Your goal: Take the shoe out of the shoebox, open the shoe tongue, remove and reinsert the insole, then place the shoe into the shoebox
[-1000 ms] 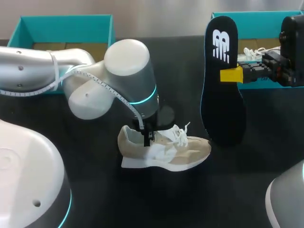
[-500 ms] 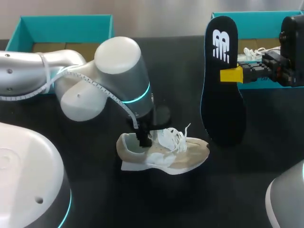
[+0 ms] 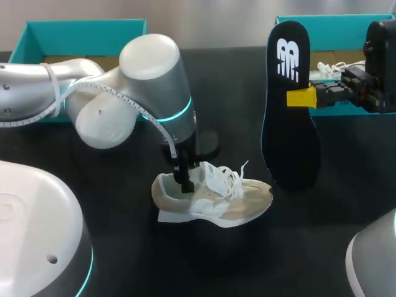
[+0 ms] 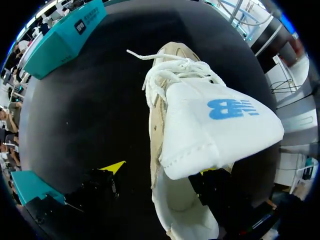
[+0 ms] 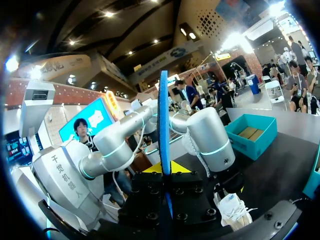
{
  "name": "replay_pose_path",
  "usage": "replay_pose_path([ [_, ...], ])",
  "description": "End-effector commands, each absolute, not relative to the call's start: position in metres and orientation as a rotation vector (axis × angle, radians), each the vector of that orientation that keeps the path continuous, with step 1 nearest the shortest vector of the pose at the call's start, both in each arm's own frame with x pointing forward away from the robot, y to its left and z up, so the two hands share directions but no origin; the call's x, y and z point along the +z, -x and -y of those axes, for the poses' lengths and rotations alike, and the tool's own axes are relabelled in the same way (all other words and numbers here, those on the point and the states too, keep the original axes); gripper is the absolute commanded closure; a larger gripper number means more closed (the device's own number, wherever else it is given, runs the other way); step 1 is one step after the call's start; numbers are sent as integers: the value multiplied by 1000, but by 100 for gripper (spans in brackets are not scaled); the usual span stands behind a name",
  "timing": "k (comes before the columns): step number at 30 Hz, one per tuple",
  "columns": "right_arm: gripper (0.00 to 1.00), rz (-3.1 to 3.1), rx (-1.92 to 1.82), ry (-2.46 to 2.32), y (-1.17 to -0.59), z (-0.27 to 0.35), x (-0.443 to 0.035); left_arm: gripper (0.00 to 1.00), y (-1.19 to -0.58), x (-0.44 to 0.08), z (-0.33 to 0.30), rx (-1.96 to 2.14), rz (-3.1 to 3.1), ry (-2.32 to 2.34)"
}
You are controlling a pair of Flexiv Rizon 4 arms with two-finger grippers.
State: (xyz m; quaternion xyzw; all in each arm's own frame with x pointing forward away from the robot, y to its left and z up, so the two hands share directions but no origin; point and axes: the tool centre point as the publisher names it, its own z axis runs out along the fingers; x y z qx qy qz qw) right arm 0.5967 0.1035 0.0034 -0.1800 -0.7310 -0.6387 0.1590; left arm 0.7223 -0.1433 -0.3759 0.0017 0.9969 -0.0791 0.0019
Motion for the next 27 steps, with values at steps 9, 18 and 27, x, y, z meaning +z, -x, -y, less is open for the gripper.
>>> replay_pose_path([
  [9,100,2090,-1821,512,-599,-105,4,94,-728,-387,145,-206,-3171,-22],
  [18,100,2090,-1821,512,-599,-105,4,100,-721,-378,140,-249,-3151,-103],
  [27,100,2090,-1821,512,-599,-105,4,100,-715,-345,135,-313,-3062,-411],
])
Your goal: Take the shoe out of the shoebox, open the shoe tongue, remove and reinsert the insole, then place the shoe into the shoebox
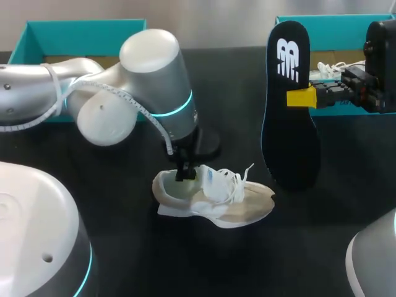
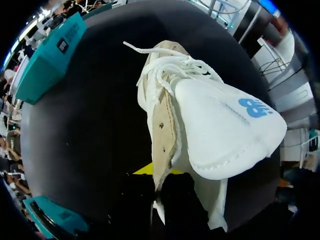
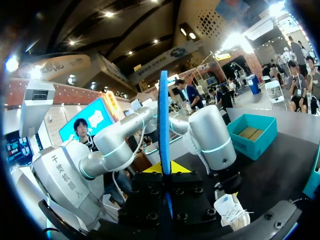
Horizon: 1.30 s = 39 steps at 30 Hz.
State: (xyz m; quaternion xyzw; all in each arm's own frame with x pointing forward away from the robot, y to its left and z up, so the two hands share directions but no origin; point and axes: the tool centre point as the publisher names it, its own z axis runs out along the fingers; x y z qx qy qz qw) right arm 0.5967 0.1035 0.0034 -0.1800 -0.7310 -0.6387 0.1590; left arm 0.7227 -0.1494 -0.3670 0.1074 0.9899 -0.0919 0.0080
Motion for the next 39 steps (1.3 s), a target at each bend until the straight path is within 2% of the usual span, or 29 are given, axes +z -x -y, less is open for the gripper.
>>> replay_pose_path([
  [1,100,2090,-1821,512,-599,-105,4,100,-715,-340,135,-317,-3042,-450],
  [13,100,2090,-1821,512,-599,-105,4,100,-699,-297,127,-346,-2440,-1358],
  [26,100,2090,-1821,512,-599,-105,4,100,-699,-294,125,-375,-2389,-1395],
  [30,100,2090,-1821,512,-599,-105,4,100,-701,-285,128,-406,-2237,-1684],
  [39,100,2090,-1821,512,-599,-105,4,100,-696,-285,129,-367,-2159,-1921],
])
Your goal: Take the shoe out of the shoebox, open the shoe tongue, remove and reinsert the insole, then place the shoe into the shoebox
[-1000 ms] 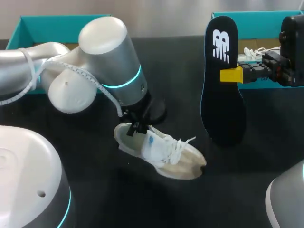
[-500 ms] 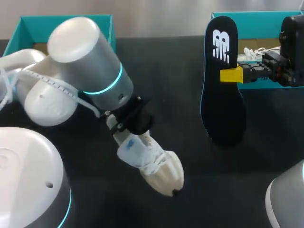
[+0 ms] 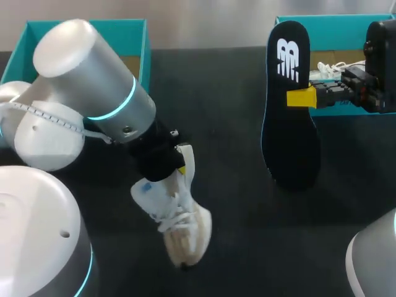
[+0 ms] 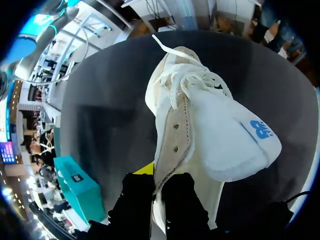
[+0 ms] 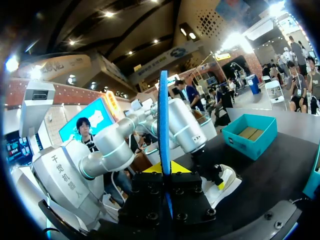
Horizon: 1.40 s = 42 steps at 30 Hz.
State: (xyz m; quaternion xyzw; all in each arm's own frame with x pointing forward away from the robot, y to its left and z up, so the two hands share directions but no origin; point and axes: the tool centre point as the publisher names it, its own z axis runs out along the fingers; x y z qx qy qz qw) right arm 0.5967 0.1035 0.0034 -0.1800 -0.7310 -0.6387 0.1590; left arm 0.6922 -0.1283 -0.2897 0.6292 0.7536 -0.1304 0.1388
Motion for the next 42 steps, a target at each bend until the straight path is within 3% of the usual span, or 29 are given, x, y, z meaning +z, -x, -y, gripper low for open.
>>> replay_pose_path([
  [1,100,2090,-1821,512,-599,-105,4,100,-694,-287,130,-358,-2161,-1941],
  [42,100,2090,-1821,512,-599,-105,4,100,-685,-393,201,-190,-2357,-2065],
])
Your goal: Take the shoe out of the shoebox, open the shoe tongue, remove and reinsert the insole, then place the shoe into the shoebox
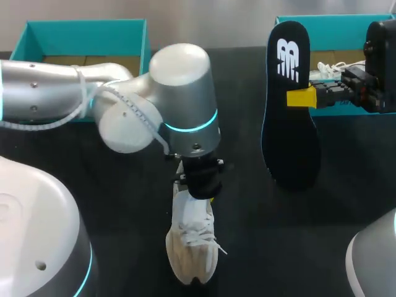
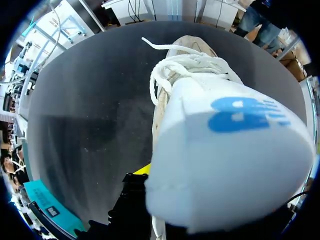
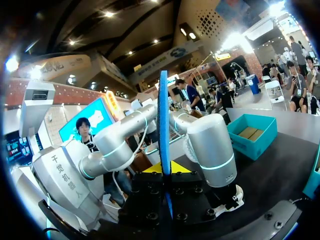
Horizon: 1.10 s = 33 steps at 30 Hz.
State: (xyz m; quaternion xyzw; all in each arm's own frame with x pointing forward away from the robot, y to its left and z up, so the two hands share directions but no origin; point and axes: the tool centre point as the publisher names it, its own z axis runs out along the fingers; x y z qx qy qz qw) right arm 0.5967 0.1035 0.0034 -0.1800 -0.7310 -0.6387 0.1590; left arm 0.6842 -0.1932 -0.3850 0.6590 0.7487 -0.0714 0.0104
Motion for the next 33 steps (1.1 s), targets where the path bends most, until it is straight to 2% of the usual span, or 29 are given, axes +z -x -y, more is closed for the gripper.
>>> replay_pose_path([
  [1,100,2090,-1821,512,-599,-105,4,100,-685,-392,201,-196,-2354,-2061],
  [3,100,2090,-1821,512,-599,-105,4,54,-685,-389,200,-206,-2334,-2052],
  [4,100,2090,-1821,512,-599,-105,4,2,-685,-384,198,-224,-2322,-2037],
  [19,100,2090,-1821,512,-599,-105,4,0,-694,-301,157,-367,-2136,-1819],
  [26,100,2090,-1821,512,-599,-105,4,0,-699,-228,138,-750,-1839,-1598],
  [33,100,2090,-1821,512,-599,-105,4,0,-711,-184,135,-951,-1604,-1419],
])
